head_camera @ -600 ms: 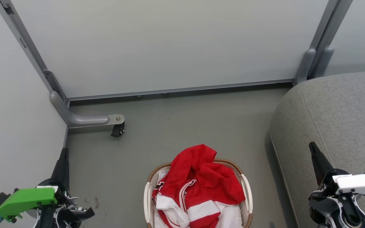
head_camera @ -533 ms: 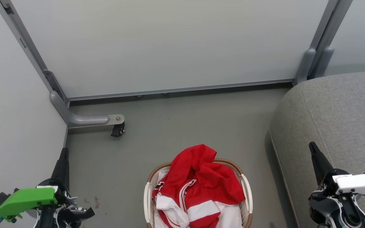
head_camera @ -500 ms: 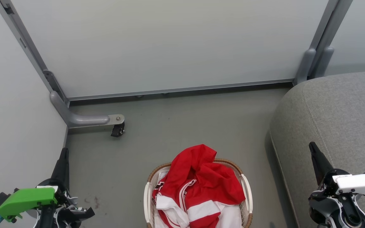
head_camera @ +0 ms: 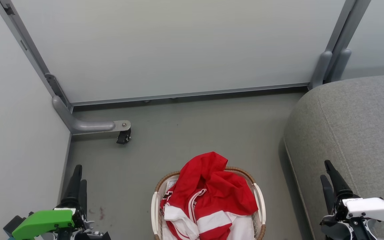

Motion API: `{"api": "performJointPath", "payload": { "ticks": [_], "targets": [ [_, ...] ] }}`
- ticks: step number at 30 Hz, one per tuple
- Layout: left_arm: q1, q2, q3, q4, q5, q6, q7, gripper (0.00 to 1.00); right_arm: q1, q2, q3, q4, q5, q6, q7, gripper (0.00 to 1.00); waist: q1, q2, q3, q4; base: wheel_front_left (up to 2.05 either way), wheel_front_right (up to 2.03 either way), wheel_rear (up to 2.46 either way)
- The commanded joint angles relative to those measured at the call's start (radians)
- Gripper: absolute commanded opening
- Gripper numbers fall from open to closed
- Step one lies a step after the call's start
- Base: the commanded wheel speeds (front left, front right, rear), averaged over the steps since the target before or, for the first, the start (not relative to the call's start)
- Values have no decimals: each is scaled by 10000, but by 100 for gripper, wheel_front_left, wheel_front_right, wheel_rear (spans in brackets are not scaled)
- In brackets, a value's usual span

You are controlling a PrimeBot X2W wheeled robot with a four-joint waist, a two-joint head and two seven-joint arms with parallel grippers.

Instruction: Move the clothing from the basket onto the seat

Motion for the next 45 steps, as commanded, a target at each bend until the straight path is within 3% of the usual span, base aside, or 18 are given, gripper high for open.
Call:
{"api": "performJointPath", "payload": {
  "ticks": [1, 15, 28, 45],
  "targets": [
    [-108, 40, -80, -279, 213, -9, -117, 100, -60, -84, -26, -150, -208, 0, -121, 100, 0, 0, 2, 1, 0, 0, 0],
    [-164, 58, -588, -740, 1991, -18, -724, 100, -25, -116, -197, -656, -2345, 1, -730, 100, 0, 0, 15, 11, 0, 0, 0],
    [-196, 73, -808, -1184, 4548, -26, -1214, 100, 62, -140, -9, -1481, -5504, 1, -1222, 100, 0, 0, 31, 33, 0, 0, 0],
    [88, 91, -1267, -1393, 7698, 330, -1766, 100, 251, -165, 60, -1724, -8529, 2, -1779, 100, 0, 0, 42, 74, 0, 0, 0]
  ]
}}
